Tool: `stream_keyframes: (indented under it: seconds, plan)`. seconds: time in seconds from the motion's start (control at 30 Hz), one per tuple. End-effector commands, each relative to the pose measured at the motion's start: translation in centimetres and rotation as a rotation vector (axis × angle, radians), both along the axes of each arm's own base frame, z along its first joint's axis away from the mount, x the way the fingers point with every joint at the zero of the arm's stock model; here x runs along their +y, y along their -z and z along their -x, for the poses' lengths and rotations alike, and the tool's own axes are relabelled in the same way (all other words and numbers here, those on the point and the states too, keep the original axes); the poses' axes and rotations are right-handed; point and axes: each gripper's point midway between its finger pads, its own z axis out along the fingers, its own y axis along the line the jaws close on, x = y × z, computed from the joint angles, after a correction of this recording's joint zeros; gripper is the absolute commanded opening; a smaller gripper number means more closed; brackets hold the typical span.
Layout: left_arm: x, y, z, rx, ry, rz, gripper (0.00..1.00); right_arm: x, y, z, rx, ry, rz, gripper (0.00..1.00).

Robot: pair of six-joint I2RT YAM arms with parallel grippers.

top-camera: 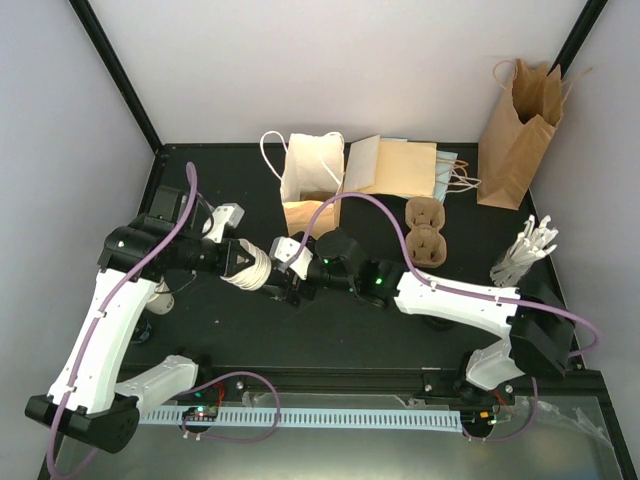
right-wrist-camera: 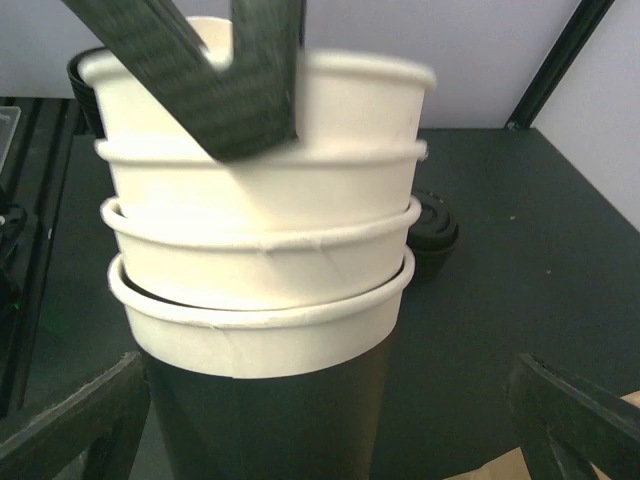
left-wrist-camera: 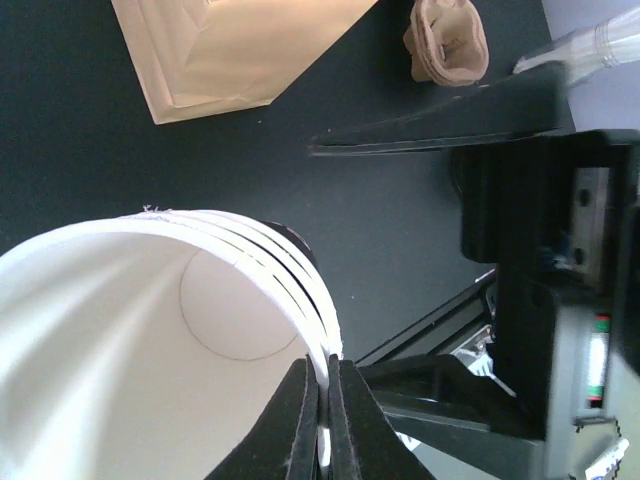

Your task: Pack the takeout coffee

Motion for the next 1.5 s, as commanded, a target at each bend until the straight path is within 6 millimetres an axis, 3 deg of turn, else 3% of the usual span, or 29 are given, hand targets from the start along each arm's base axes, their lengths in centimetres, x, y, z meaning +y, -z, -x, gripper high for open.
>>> stream_keyframes:
  seconds: [0.0, 0.2, 0.47, 0.8, 1.1, 1.17, 1.4, 1.47]
  plan:
    - [-0.4, -1.7, 0.9, -0.050, 0.044, 0.030, 0.02, 0.9, -1.1, -0.8, -0.018, 0.033, -0.042, 1.00]
    - [-1.0, -1.9, 1.0, -0.050, 0.068, 0.063, 0.02, 0.2, 1.1, -0.9, -0.020, 0.050, -0.004, 1.00]
    - [-1.8, -2.5, 1.3, -0.060, 0.101, 0.117, 0.02, 0.8, 2.9, 0.3, -0.006, -0.035, 0.032, 1.00]
    - [-2.2, -3.1, 1.7, -0.074, 0.117, 0.156, 0.02, 0.7, 3.5, 0.5, -0.005, -0.052, 0.047, 0.95]
    - [-2.5, -2.8, 1.6, -0.066, 0.123, 0.172, 0.02, 0.6, 3.0, 0.6, -0.017, -0.059, 0.042, 0.81]
    - [-2.5, -2.6, 1.6, -0.063, 0.120, 0.173, 0.06, 0.7, 2.8, 0.7, -0.020, -0.064, 0.033, 0.79]
    - [-2.4, -1.8, 1.3, -0.065, 0.103, 0.173, 0.41, 0.6, 2.2, 1.0, -0.024, -0.076, 0.023, 0.78]
    - [-2.3, -1.3, 1.3, -0.058, 0.100, 0.168, 0.45, 0.6, 2.0, 1.1, -0.022, -0.080, 0.024, 0.78]
